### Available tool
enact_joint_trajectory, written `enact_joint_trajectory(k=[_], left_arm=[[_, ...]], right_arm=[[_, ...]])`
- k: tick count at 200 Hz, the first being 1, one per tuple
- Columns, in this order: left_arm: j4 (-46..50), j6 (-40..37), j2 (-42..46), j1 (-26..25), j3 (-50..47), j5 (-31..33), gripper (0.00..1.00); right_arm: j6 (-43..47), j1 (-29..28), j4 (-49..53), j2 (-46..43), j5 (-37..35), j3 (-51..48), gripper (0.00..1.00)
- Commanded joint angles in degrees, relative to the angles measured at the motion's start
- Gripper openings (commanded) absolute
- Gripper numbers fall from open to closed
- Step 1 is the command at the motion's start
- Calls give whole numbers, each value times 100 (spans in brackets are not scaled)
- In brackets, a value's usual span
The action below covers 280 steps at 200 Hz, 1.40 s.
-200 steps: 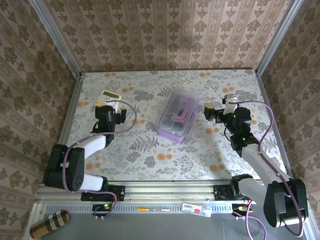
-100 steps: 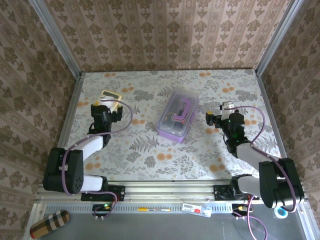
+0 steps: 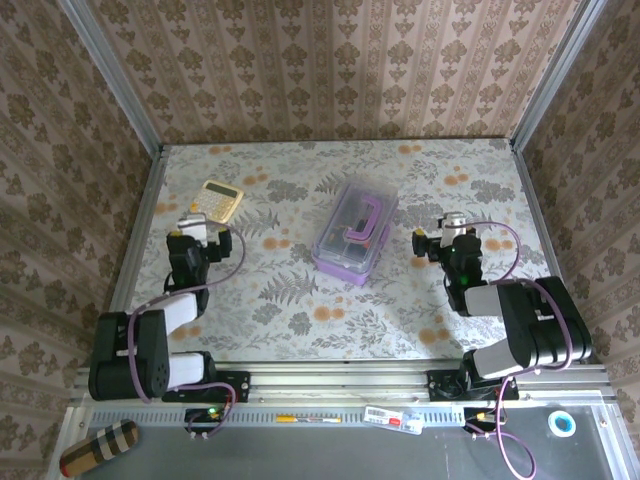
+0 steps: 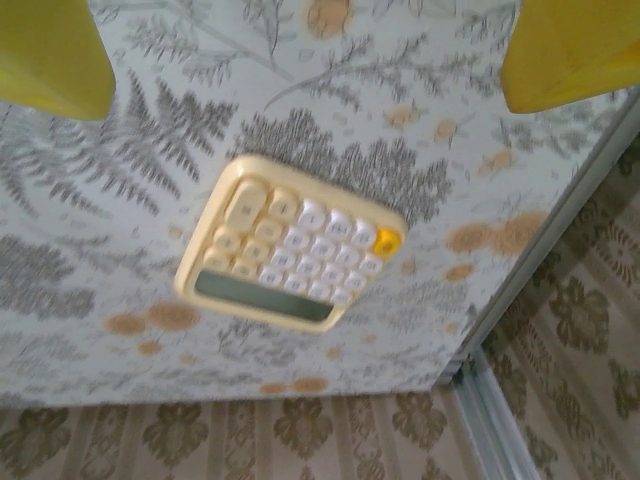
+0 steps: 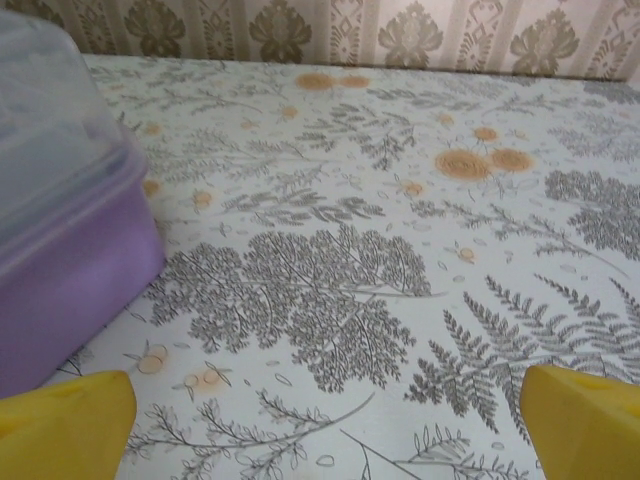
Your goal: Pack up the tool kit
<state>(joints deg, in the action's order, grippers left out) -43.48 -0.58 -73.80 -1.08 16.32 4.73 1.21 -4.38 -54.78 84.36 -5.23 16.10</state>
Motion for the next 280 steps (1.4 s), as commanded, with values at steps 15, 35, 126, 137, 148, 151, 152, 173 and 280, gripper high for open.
enact_joint_trajectory(k=[15,35,126,137,148,151,152,173,280], left_arm=[[-1559,15,-344,62,-412,64,100],[-2988,-34,-1339,83,-629,-78,100],[-1197,-60,-1515,112,451,-136,100],[-1247,-57,-1521,79,428,59,100],[-1262,-45,-1531,69,425,122,100],[-1251,-47,-1528,65,432,124,100],[-1246,-47,-1530,65,433,124,100],[-1234,-41,-1523,64,434,128,100],[-1337,-424,-1576,-366,439,667,100]], right_arm=[[-63,10,-1197,374,-317,-168,100],[-43,8,-1096,335,-258,-154,100],[-324,227,511,358,-278,712,100],[-396,341,555,342,-99,719,100],[-400,342,586,354,-109,735,100],[-395,342,591,353,-108,741,100],[-394,342,587,358,-109,743,100],[-394,342,574,362,-109,735,100],[-341,271,568,360,-206,729,100]])
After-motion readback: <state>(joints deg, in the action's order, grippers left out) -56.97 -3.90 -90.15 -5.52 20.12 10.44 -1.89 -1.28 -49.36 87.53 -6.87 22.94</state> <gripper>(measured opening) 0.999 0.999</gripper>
